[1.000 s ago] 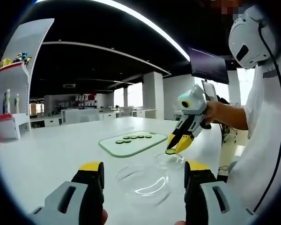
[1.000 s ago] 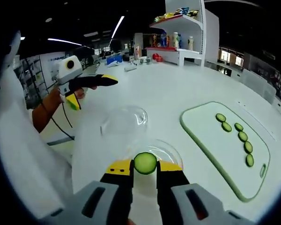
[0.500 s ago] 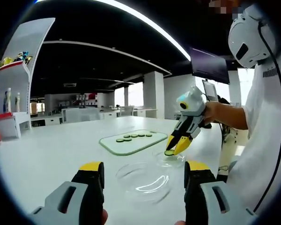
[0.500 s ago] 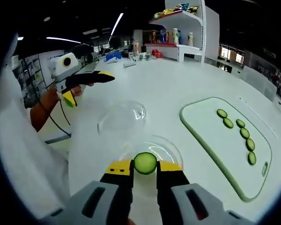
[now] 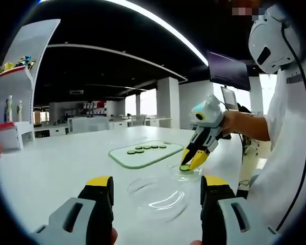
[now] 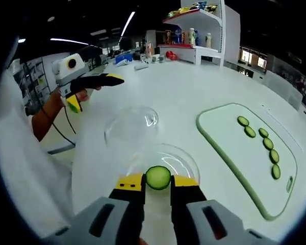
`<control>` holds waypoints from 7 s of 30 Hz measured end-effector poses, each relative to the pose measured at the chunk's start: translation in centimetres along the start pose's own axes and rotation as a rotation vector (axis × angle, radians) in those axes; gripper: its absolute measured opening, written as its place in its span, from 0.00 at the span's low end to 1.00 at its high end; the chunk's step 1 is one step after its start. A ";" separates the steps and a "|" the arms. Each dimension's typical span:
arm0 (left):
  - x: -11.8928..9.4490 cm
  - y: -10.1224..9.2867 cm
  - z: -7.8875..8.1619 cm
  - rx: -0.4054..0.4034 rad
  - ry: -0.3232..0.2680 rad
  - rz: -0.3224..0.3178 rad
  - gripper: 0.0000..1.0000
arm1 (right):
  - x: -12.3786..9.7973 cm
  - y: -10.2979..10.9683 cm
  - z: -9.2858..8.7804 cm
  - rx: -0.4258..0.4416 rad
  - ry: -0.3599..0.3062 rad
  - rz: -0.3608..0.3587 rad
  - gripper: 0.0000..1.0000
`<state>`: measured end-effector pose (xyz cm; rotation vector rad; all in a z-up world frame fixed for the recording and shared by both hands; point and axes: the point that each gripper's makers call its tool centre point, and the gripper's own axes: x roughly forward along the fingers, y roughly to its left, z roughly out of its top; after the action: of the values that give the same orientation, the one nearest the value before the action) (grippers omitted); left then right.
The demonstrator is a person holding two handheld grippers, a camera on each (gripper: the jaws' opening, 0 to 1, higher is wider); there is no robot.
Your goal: Open the petri dish lid, add cucumber slices into the petri dish, and close the lid
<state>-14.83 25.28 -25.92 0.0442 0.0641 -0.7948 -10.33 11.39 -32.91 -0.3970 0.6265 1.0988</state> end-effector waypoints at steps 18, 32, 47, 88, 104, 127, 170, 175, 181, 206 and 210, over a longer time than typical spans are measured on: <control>0.0 0.3 -0.2 0.000 0.003 0.005 0.69 | 0.0 0.0 0.1 -0.001 -0.007 -0.002 0.28; 0.0 0.3 -0.1 0.000 -0.002 0.008 0.69 | -1.0 -0.5 1.5 -0.007 -0.089 -0.034 0.31; 0.1 0.9 0.3 -0.007 -0.017 0.036 0.69 | -3.6 -2.5 2.3 0.059 -0.223 -0.133 0.34; -0.6 5.6 3.9 -0.006 -0.138 0.228 0.69 | -17.5 -11.7 -0.3 0.268 -0.587 -0.742 0.37; -2.8 8.2 4.7 0.003 -0.181 0.403 0.69 | -23.3 -12.5 -3.9 0.381 -0.672 -0.936 0.40; -4.4 8.0 4.7 0.013 -0.178 0.447 0.69 | -28.6 -10.6 -10.2 0.434 -0.650 -1.040 0.47; -4.9 7.3 4.1 0.032 -0.148 0.409 0.70 | -28.8 -10.2 -9.5 0.397 -0.673 -0.969 0.52; -4.5 6.3 4.2 0.029 -0.137 0.344 0.70 | -28.9 -10.0 -7.8 0.350 -0.676 -0.916 0.52; -4.3 5.6 4.2 0.029 -0.128 0.299 0.71 | -28.1 -9.5 -5.4 0.293 -0.682 -0.798 0.56; -3.9 3.8 5.3 0.080 -0.075 0.055 0.73 | -19.3 -4.8 4.6 0.014 -0.588 -0.353 0.62; -3.6 3.9 4.8 0.091 -0.059 0.022 0.73 | -17.5 -4.0 5.4 -0.004 -0.570 -0.289 0.62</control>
<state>-14.35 30.21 -20.81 0.1071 -0.0280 -0.7764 -10.66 0.70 -17.49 -0.1553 0.0583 0.8779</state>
